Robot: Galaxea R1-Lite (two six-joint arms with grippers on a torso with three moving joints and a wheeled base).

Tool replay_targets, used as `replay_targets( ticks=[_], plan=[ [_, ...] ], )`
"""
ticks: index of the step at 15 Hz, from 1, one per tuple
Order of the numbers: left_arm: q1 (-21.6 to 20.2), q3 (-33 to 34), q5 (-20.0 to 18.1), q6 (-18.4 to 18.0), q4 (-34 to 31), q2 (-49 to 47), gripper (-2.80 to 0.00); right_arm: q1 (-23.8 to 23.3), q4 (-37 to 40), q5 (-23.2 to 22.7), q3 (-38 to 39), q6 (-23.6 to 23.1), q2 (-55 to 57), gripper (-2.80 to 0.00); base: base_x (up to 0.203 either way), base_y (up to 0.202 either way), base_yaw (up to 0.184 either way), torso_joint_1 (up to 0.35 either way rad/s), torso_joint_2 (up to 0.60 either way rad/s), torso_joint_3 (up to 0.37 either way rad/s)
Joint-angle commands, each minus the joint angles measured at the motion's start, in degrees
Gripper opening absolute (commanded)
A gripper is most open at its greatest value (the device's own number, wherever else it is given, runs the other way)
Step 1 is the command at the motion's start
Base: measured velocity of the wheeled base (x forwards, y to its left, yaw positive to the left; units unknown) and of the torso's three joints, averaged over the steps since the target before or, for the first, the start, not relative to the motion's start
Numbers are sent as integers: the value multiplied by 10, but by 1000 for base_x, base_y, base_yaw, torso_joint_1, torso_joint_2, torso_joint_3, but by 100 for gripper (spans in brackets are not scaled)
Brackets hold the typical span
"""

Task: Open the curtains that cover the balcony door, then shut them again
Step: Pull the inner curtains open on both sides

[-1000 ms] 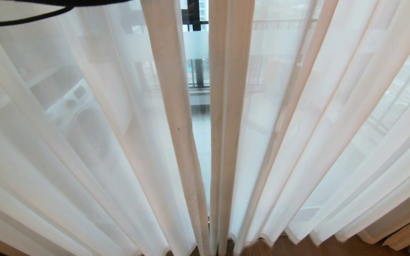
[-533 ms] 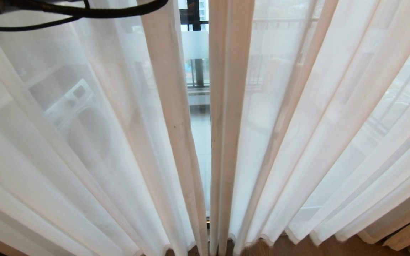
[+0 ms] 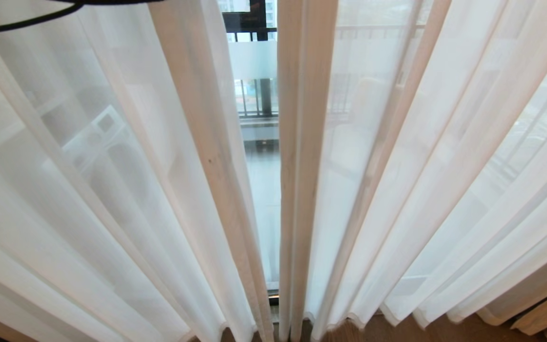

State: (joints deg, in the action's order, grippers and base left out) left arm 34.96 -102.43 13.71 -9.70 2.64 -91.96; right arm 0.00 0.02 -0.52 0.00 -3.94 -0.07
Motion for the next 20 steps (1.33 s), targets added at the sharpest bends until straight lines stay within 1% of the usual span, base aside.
replay_targets(
  ticks=[1, 4, 5, 7, 10, 16, 18, 20],
  plan=[
    [-21, 9, 3, -4, 0, 26, -280, 0, 0, 0, 0, 0, 1, -280, 0, 0, 0, 0, 0, 0],
    [-53, 27, 2, -9, 0, 43, -280, 0, 0, 0, 0, 0, 1, -280, 0, 0, 0, 0, 0, 0],
    [-65, 34, 2, -16, 1, 50, -280, 0, 0, 0, 0, 0, 1, -280, 0, 0, 0, 0, 0, 0],
    [-94, 44, 2, -24, 1, 60, -280, 0, 0, 0, 0, 0, 1, -280, 0, 0, 0, 0, 0, 0],
    [-138, 47, 2, -27, 1, 67, -280, 1, 0, 0, 0, 0, 1, -280, 0, 0, 0, 0, 0, 0],
    [-257, 56, 4, -26, 1, 83, -280, 1, 0, 0, 0, 0, 1, -280, 0, 0, 0, 0, 0, 0],
    [-293, 57, 25, -25, 0, 87, -280, 0, 0, 0, 0, 0, 1, -280, 0, 0, 0, 0, 0, 0],
    [-316, 58, 53, -22, 0, 90, -280, 0, 0, 0, 0, 0, 1, -280, 0, 0, 0, 0, 0, 0]
  ],
)
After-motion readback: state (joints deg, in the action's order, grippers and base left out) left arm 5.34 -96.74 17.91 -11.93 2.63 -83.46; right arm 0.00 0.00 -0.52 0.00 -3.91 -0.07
